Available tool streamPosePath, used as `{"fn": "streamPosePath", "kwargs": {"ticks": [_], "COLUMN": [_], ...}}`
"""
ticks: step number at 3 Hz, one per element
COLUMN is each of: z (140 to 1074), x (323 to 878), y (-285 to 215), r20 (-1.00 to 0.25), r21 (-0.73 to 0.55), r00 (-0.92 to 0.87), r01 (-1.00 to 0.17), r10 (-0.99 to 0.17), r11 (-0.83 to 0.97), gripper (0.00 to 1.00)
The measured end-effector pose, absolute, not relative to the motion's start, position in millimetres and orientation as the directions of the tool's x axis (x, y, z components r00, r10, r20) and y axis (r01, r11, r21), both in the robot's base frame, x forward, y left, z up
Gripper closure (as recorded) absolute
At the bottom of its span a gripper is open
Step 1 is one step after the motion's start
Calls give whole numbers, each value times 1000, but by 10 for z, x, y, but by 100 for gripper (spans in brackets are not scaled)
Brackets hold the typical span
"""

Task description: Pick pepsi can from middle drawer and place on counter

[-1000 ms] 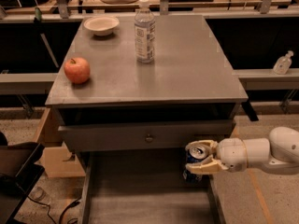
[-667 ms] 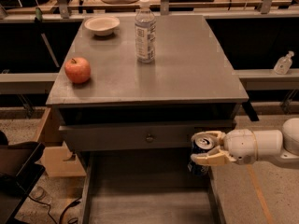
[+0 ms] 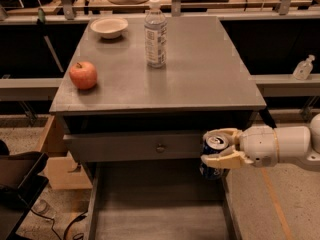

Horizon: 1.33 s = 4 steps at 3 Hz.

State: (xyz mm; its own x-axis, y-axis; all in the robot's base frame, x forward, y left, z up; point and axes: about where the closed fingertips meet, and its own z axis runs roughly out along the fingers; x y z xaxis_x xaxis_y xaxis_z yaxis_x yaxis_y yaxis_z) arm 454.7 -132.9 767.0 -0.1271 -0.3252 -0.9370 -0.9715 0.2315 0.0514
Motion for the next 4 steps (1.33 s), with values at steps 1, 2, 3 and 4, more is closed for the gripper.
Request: {"fn": "streamPosePath", "kwargs": {"ticks": [1, 2, 3, 4], "z": [8325, 8946, 9507, 9715], "x": [4565, 4729, 5165, 5568], "y": [-1207, -1096, -982, -869], "r20": [-928, -920, -921, -917], "r21": [-8, -60, -98, -123], "r00": [-96, -70, -42, -17], "r01": [-961, -947, -937, -939], "r10": [-360, -385, -387, -398], "r11": [278, 316, 336, 322], "gripper": [100, 100, 100, 100]}}
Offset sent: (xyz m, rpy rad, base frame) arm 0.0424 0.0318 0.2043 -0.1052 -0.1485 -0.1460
